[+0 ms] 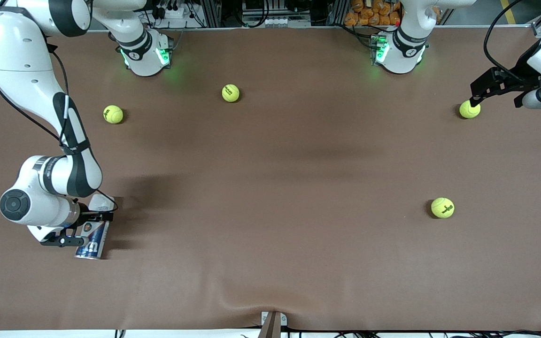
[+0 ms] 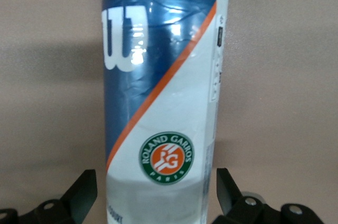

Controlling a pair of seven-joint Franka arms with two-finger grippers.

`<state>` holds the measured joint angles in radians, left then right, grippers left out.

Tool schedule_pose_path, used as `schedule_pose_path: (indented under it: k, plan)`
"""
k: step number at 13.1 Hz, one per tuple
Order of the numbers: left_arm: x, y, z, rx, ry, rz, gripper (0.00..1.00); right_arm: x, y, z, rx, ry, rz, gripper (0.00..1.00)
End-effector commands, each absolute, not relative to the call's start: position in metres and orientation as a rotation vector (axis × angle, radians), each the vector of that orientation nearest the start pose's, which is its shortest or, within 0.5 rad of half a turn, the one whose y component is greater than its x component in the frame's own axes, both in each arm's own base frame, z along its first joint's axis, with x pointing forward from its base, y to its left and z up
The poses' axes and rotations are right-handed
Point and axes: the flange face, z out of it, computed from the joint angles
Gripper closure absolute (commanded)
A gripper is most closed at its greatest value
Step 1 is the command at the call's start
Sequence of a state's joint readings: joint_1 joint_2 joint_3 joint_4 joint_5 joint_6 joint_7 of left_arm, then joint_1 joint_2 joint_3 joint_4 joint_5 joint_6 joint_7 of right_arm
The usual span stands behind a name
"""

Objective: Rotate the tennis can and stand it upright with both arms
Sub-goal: 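Lower the right gripper and grasp the Wilson can around its middle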

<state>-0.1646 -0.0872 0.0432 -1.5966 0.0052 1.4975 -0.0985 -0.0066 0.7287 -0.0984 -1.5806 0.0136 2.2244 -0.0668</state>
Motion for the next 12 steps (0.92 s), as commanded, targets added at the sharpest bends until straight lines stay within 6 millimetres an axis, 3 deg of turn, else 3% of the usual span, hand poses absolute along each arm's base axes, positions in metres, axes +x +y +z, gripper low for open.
schedule_pose_path:
  k: [1, 3, 4, 5, 6, 9, 12]
  plan:
    - [0.517, -0.061, 0.655, -3.139, 0.065, 0.024, 0.00, 0.694, -0.066, 0.195, -3.188, 0.023, 0.115, 0.00]
    - [0.517, -0.062, 0.656, -3.139, 0.070, 0.022, 0.00, 0.694, -0.066, 0.191, -3.189, 0.013, 0.108, 0.00]
    - [0.517, -0.062, 0.655, -3.139, 0.070, 0.024, 0.00, 0.693, -0.068, 0.190, -3.188, -0.016, 0.111, 0.17]
    - [0.518, -0.063, 0.654, -3.139, 0.070, 0.024, 0.00, 0.692, -0.069, 0.187, -3.186, -0.048, 0.122, 0.48]
    - [0.518, -0.063, 0.654, -3.139, 0.070, 0.024, 0.00, 0.691, -0.073, 0.186, -3.184, -0.063, 0.125, 0.57]
    - [0.520, -0.061, 0.654, -3.139, 0.065, 0.022, 0.00, 0.695, -0.067, 0.202, -3.169, -0.280, 0.110, 0.56]
    - [0.521, -0.062, 0.655, -3.141, 0.063, 0.012, 0.00, 0.704, -0.029, 0.248, -3.114, -0.589, 0.031, 0.47]
